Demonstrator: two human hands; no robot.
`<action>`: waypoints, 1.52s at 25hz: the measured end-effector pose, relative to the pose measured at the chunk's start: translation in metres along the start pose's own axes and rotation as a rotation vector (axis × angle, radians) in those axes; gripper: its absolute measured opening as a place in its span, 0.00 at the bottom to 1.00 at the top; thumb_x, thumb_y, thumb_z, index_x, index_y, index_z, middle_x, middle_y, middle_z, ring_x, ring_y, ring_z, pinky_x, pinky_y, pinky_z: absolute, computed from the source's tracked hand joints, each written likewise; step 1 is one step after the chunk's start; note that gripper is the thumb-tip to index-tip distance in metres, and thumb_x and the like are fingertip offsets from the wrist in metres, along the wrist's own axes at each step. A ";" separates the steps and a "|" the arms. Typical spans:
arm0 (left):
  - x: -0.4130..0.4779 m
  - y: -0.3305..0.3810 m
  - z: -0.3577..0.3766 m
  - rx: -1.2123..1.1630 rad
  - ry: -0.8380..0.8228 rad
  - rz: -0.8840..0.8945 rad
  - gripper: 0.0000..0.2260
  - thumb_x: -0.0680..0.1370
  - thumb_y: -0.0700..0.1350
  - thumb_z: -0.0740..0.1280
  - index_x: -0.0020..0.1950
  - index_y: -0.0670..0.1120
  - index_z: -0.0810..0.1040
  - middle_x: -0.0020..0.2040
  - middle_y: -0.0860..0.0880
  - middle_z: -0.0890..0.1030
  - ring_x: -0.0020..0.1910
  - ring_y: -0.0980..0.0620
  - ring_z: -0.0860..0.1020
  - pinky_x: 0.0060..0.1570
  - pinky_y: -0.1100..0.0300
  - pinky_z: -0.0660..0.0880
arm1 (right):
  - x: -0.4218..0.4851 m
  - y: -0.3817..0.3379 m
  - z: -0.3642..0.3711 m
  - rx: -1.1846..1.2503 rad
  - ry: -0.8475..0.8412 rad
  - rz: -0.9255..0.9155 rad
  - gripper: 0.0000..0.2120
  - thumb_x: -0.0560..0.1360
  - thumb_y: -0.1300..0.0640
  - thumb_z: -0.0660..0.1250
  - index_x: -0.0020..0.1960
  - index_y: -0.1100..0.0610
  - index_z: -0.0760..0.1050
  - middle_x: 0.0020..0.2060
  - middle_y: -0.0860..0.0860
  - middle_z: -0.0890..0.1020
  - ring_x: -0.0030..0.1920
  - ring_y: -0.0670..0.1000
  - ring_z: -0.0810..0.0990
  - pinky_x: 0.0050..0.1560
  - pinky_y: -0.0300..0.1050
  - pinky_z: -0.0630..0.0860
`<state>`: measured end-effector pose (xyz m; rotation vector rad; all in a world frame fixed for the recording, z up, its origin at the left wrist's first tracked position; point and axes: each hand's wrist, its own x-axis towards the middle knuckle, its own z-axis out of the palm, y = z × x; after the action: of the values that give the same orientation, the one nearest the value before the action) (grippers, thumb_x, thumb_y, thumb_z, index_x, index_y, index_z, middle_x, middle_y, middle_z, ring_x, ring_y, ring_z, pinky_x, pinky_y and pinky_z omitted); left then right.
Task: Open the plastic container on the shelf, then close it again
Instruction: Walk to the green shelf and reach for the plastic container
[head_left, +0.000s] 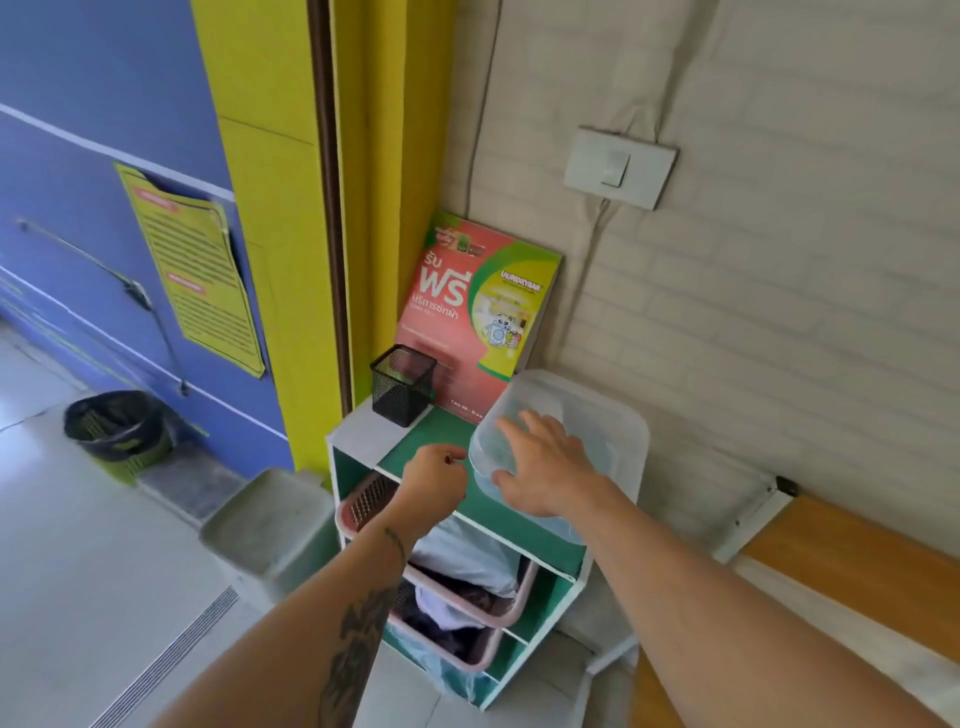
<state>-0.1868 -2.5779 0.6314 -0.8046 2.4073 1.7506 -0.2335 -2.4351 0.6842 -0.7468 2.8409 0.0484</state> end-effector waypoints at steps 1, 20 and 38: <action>0.005 -0.001 0.001 0.007 -0.007 -0.003 0.19 0.77 0.38 0.58 0.64 0.45 0.79 0.55 0.42 0.83 0.39 0.45 0.82 0.33 0.60 0.74 | 0.004 -0.001 0.003 0.010 -0.014 0.013 0.33 0.76 0.43 0.61 0.77 0.49 0.54 0.78 0.54 0.54 0.76 0.62 0.53 0.70 0.64 0.61; 0.048 -0.014 0.004 -0.167 -0.072 -0.036 0.04 0.73 0.38 0.70 0.41 0.45 0.84 0.35 0.46 0.81 0.30 0.51 0.73 0.34 0.58 0.73 | 0.023 -0.018 0.019 -0.163 0.145 0.024 0.32 0.74 0.41 0.64 0.69 0.58 0.61 0.59 0.59 0.73 0.57 0.61 0.74 0.48 0.55 0.75; 0.089 -0.026 -0.015 0.689 -0.051 0.410 0.24 0.73 0.34 0.67 0.69 0.44 0.75 0.61 0.44 0.74 0.57 0.42 0.76 0.55 0.50 0.77 | 0.023 -0.017 0.028 -0.153 0.208 0.064 0.34 0.73 0.41 0.61 0.73 0.58 0.61 0.63 0.59 0.74 0.61 0.62 0.73 0.53 0.58 0.76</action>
<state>-0.2488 -2.6308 0.5837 -0.1881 2.9772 0.8468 -0.2393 -2.4583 0.6524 -0.7299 3.0868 0.2126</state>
